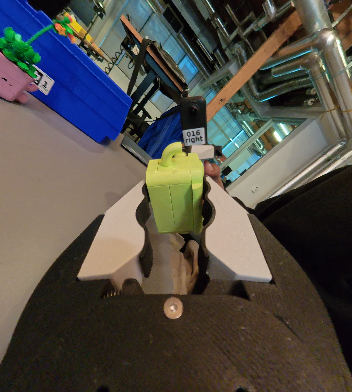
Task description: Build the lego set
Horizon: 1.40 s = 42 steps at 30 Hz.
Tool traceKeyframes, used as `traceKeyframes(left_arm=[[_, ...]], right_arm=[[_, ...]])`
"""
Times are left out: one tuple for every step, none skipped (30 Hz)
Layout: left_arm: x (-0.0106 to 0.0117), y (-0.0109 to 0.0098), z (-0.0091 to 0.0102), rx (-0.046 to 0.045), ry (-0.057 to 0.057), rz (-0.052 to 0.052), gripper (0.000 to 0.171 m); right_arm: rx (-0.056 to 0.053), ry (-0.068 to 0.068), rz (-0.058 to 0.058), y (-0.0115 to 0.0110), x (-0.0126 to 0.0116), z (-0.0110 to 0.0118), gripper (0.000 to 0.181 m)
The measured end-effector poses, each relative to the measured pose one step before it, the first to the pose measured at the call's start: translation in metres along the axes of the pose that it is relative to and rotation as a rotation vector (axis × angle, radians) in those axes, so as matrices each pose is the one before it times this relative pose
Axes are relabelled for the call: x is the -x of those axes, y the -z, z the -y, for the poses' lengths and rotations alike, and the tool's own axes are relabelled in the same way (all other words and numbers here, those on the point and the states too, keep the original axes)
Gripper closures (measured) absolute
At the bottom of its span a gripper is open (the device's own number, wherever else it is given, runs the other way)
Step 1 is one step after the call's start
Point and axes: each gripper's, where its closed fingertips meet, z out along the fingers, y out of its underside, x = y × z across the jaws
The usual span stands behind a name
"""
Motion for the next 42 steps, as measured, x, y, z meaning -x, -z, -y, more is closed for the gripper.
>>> traceKeyframes(left_arm=[[0.00278,0.00195,0.00188,-0.00350,-0.0129,0.0219,0.125],[0.00370,0.00231,0.00219,-0.00435,-0.0131,0.0271,0.125],[0.00488,0.00253,0.00200,-0.00216,-0.0179,0.0352,0.125],[0.00601,0.00220,0.00131,0.00199,-0.0253,0.0437,0.125],[0.00641,0.00175,0.00021,0.00711,-0.0284,0.0450,0.125],[0.00548,0.00109,-0.00064,0.01085,-0.0274,0.0390,0.126],[0.00431,0.00045,-0.00117,0.01124,-0.0203,0.0292,0.125],[0.00267,-0.00010,-0.00110,0.00779,-0.0118,0.0174,0.125],[0.00112,-0.00033,-0.00071,0.00304,-0.0025,0.0063,0.125],[-0.00027,-0.00061,-0.00035,0.00024,0.0033,-0.0027,0.125],[-0.00069,-0.00072,-0.00038,0.00002,0.0054,-0.0052,0.125],[-0.00062,-0.00067,-0.00076,0.00162,0.0022,-0.0037,0.126],[-0.00056,-0.00059,-0.00092,0.00338,-0.0013,-0.0010,0.125],[-0.00027,-0.00044,-0.00094,0.00389,-0.0025,-0.0001,0.125],[-0.00032,-0.00038,-0.00078,0.00430,-0.0029,-0.0004,0.125],[-0.00028,-0.00034,-0.00076,0.00373,-0.0034,0.0004,0.125],[-0.00017,-0.00023,-0.00045,0.00213,-0.0031,0.0003,0.125],[-0.00032,-0.00009,-0.00028,0.00092,-0.0004,-0.0008,0.125],[-0.00025,-0.00007,-0.00013,0.00029,0.0017,-0.0024,0.125],[-0.00012,-0.00005,-0.00017,0.00042,0.0024,-0.0021,0.126],[-0.00005,-0.00013,-0.00019,0.00082,0.0012,-0.0013,0.126],[-0.00012,-0.00023,-0.00025,0.00229,-0.0001,-0.0012,0.125],[-0.00016,-0.00030,-0.00047,0.00333,-0.0015,-0.0001,0.125],[-0.00006,-0.00044,-0.00046,0.00316,-0.0031,0.0012,0.125],[-0.00010,-0.00048,-0.00048,0.00311,-0.0043,0.0019,0.125],[-0.00018,-0.00042,-0.00041,0.00356,-0.0042,0.0013,0.125],[-0.00020,-0.00054,-0.00042,0.00325,-0.0033,0.0011,0.125],[-0.00024,-0.00032,-0.00043,0.00238,-0.0028,0.0009,0.125],[-0.00012,-0.00026,-0.00028,0.00143,-0.0019,0.0006,0.125],[-0.00005,-0.00005,-0.00016,0.00105,-0.0010,0.0006,0.125],[0.00013,0.00005,-0.00028,0.00105,-0.0002,0.0010,0.125],[0.00022,0.00003,-0.00046,0.00115,0.0002,0.0011,0.125],[0.00020,0.00014,-0.00030,0.00082,0.0005,0.0009,0.125],[0.00010,0.00019,-0.00033,0.00052,0.0005,0.0009,0.125],[0.00004,0.00010,-0.00023,0.00033,0.0007,-0.0001,0.126],[-0.00023,0.00015,-0.00003,-0.00043,0.0000,-0.0009,0.126],[-0.00003,0.00016,0.00002,-0.00044,0.0001,0.0000,0.126],[-0.00003,0.00022,-0.00018,0.00045,0.0005,-0.0002,0.126],[0.00003,0.00020,0.00005,-0.00022,0.0004,0.0000,0.126],[0.00012,0.00023,0.00015,-0.00130,0.0003,-0.0003,0.126],[-0.00020,0.00006,0.00016,-0.00085,0.0004,-0.0017,0.126],[-0.00017,0.00012,0.00003,-0.00014,0.0009,-0.0023,0.126]], right_arm=[[0.0415,0.0281,-0.0698,0.00324,-0.01072,-0.00620,0.167],[0.0604,0.0427,-0.0860,0.00328,-0.01297,-0.00908,0.168],[0.0754,0.0551,-0.0948,0.00284,-0.01399,-0.01158,0.168],[0.0877,0.0663,-0.1038,0.00222,-0.01487,-0.01345,0.167],[0.0882,0.0769,-0.1009,0.00145,-0.01339,-0.01350,0.167],[0.0819,0.0774,-0.0872,0.00064,-0.01015,-0.01217,0.167],[0.0739,0.0673,-0.0708,-0.00008,-0.00753,-0.01050,0.167],[0.0552,0.0546,-0.0505,-0.00049,-0.00449,-0.00744,0.167],[0.0352,0.0410,-0.0319,-0.00053,-0.00203,-0.00425,0.167],[0.0263,0.0302,-0.0215,-0.00059,-0.00102,-0.00270,0.167],[0.0230,0.0250,-0.0151,-0.00076,-0.00041,-0.00234,0.167],[0.0203,0.0217,-0.0086,-0.00089,0.00015,-0.00200,0.167],[0.0174,0.0166,-0.0046,-0.00095,0.00036,-0.00184,0.167],[0.0116,0.0112,-0.0015,-0.00074,0.00054,-0.00120,0.167],[0.0058,0.0071,0.0029,-0.00024,0.00076,-0.00032,0.167],[0.0045,0.0037,0.0074,0.00048,0.00113,-0.00031,0.167],[0.0046,0.0026,0.0104,0.00112,0.00131,-0.00001,0.164],[0.0035,0.0045,0.0092,0.00213,0.00080,0.00026,0.157],[0.0026,0.0071,0.0034,0.00311,-0.00044,0.00058,0.151],[0.0034,0.0110,-0.0020,0.00352,-0.00168,0.00068,0.147],[0.0072,0.0149,-0.0033,0.00357,-0.00241,0.00051,0.142],[0.0143,0.0184,0.0005,0.00293,-0.00201,-0.00031,0.139],[0.0209,0.0231,0.0051,0.00204,-0.00143,-0.00103,0.138],[0.0234,0.0276,0.0042,0.00104,-0.00130,-0.00097,0.137],[0.0231,0.0285,0.0008,0.00022,-0.00162,-0.00074,0.137],[0.0221,0.0241,0.0015,-0.00062,-0.00113,-0.00020,0.140],[0.0203,0.0169,0.0084,-0.00117,0.00034,0.00019,0.142],[0.0172,0.0100,0.0166,-0.00156,0.00212,0.00101,0.143],[0.0160,0.0039,0.0209,-0.00184,0.00336,0.00109,0.145],[0.0177,0.0007,0.0190,-0.00211,0.00311,0.00062,0.147],[0.0197,0.0002,0.0095,-0.00209,0.00179,-0.00005,0.147],[0.0197,0.0011,-0.0001,-0.00199,0.00024,-0.00046,0.147],[0.0164,-0.0001,-0.0030,-0.00160,-0.00044,-0.00047,0.149],[0.0112,-0.0050,-0.0022,-0.00137,-0.00072,0.00010,0.150],[0.0048,-0.0097,0.0020,-0.00101,-0.00034,0.00079,0.151],[-0.0004,-0.0132,0.0076,-0.00051,0.00031,0.00147,0.152],[-0.0006,-0.0157,0.0091,-0.00035,0.00040,0.00132,0.153],[0.0033,-0.0141,0.0078,-0.00031,0.00023,0.00056,0.155],[0.0077,-0.0102,0.0040,-0.00056,-0.00030,-0.00023,0.156],[0.0092,-0.0079,0.0001,-0.00079,-0.00076,-0.00071,0.157],[0.0061,-0.0056,0.0009,-0.00076,-0.00035,-0.00049,0.157],[0.0015,-0.0023,0.0038,-0.00093,0.00028,-0.00011,0.157]])
